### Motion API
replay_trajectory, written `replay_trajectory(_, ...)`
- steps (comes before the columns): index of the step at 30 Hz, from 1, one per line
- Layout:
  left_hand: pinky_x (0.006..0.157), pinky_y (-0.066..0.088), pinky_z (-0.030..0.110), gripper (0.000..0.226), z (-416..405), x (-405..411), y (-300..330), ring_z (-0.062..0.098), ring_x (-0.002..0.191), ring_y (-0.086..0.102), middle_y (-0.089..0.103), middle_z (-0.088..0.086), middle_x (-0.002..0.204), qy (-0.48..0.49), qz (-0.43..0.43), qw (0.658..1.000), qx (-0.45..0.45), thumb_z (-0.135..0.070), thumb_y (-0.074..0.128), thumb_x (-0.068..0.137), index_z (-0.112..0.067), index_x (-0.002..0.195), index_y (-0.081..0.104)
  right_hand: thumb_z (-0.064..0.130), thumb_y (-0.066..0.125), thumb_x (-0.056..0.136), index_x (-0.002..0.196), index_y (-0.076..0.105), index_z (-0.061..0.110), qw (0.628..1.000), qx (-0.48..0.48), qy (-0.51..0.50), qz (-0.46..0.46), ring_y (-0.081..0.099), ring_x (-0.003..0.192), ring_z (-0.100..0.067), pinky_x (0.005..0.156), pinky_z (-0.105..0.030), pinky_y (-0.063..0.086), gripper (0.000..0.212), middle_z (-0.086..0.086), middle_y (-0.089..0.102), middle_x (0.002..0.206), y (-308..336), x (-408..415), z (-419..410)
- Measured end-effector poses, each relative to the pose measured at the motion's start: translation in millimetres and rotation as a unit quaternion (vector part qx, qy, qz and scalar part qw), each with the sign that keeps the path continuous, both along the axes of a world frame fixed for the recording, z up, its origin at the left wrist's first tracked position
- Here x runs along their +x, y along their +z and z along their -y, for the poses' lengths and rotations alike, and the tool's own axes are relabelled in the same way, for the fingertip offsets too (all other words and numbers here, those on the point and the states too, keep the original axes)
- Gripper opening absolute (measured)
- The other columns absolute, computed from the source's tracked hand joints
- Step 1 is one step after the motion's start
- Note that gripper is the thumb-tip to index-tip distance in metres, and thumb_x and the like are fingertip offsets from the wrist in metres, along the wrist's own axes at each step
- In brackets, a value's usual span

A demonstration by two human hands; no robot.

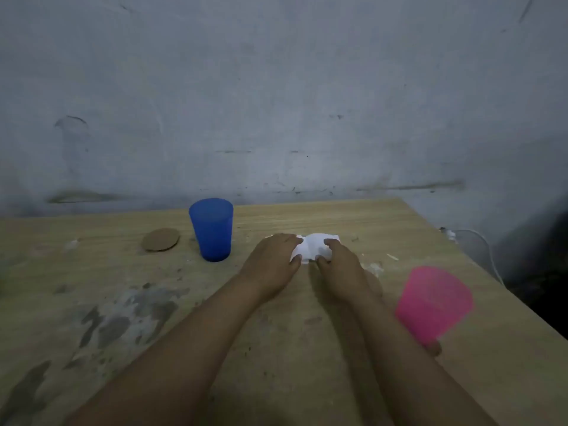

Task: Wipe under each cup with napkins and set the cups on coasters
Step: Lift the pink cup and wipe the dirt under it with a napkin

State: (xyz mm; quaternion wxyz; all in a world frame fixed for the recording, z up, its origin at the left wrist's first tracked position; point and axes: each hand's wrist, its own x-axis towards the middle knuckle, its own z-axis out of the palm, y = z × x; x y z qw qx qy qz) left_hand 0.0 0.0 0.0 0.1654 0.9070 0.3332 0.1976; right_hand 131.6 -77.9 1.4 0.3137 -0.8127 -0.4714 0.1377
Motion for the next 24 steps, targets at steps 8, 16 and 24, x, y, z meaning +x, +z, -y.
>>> replay_trajectory(8,0.095,0.042,0.033,0.035,-30,17,-15,0.018,0.112,0.052,0.059,0.001,0.127,0.003,-0.020,1.000,0.018,-0.032,0.043,0.097,-0.018,0.125,0.059,0.026,0.051,0.089,0.132,0.045,0.009,0.991,-0.054,-0.046,0.116,0.051,0.118,-0.032,0.103,-0.037,0.035,0.047,-0.014,0.059,0.125,-6,13,-29)
replay_trajectory(16,0.079,0.046,0.038,0.023,-40,22,-25,0.023,0.096,0.057,0.065,0.005,0.103,-0.011,-0.009,1.000,0.012,-0.025,0.051,0.090,-0.012,0.101,0.067,0.004,0.049,0.085,0.121,0.052,0.005,0.998,0.014,-0.056,0.030,0.057,0.101,-0.033,0.082,-0.037,0.047,0.037,-0.018,0.063,0.111,-12,13,-47)
replay_trajectory(24,0.081,0.049,0.036,0.031,-39,25,-21,0.019,0.096,0.061,0.067,-0.001,0.105,0.017,0.017,0.999,-0.036,-0.033,0.052,0.090,-0.019,0.116,0.061,0.007,0.053,0.087,0.121,0.056,0.012,0.978,0.164,-0.063,-0.111,0.056,0.090,-0.014,0.075,-0.025,0.041,0.035,-0.005,0.067,0.107,-2,-3,-50)
